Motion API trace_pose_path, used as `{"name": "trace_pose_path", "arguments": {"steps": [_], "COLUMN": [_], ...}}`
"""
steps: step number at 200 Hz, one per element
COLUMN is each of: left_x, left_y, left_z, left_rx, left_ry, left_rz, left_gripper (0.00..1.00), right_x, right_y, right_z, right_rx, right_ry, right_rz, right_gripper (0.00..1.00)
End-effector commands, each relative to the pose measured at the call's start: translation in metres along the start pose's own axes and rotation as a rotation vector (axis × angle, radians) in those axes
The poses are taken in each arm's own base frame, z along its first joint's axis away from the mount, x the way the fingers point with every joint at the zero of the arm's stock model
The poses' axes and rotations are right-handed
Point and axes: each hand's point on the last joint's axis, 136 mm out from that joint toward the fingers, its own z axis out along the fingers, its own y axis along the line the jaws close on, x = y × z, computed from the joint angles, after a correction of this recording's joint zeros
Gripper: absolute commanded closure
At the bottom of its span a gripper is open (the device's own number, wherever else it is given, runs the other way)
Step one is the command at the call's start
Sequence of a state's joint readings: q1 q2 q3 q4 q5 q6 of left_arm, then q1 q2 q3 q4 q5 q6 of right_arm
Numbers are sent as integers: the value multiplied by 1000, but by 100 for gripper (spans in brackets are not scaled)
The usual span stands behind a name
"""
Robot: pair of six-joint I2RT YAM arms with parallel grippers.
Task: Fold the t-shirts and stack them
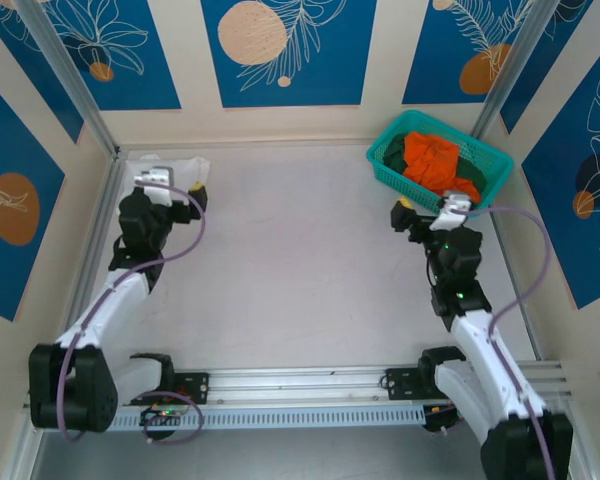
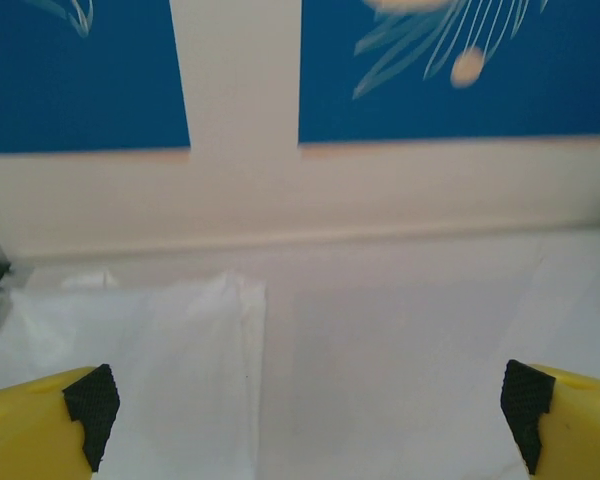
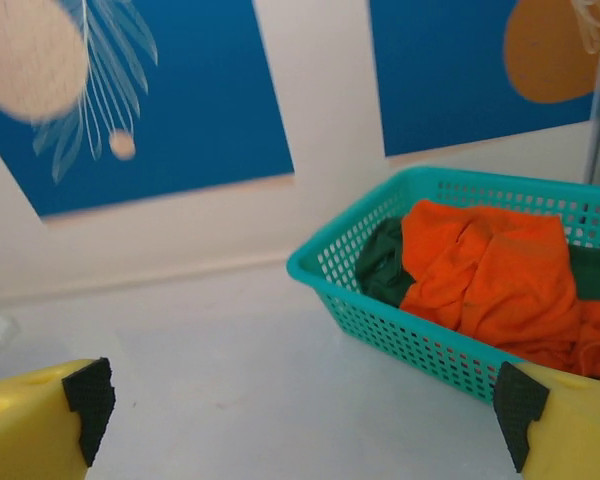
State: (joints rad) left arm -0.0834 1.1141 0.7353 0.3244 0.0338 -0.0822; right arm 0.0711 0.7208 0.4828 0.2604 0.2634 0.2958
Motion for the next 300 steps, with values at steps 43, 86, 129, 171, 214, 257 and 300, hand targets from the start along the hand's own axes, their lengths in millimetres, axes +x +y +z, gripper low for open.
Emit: {"name": "trace_pose_path", "arguments": {"steps": [43, 86, 129, 171, 214, 257, 300], "left_x": [-58, -56, -44, -43, -40, -39, -36], "left_y": [-33, -39, -37, -43, -52, -54, -55], "left_z": [-34, -33, -25, -24, -21, -20, -18], "left_rx": [118, 103, 75, 105, 149, 163, 163], "left_ry": [-38, 33, 113, 130, 149, 161, 172], "left_rz": [-346, -364, -393, -434, -481, -490, -494], "left_gripper": [0, 0, 0, 0, 0, 1, 0], "right_x": [21, 38, 50, 76, 98, 83, 81], "right_y": [-19, -61, -123, -155, -158, -147, -146], "right_z": [13, 95, 168, 200, 227, 236, 237], "right_rx": [38, 349, 607, 662, 609, 546, 534], "right_ry": [314, 608, 719, 779, 831, 751, 749], "right_rz": [440, 463, 317, 298, 272, 304, 335], "right_gripper": [1, 17, 20, 12, 44, 74, 68]}}
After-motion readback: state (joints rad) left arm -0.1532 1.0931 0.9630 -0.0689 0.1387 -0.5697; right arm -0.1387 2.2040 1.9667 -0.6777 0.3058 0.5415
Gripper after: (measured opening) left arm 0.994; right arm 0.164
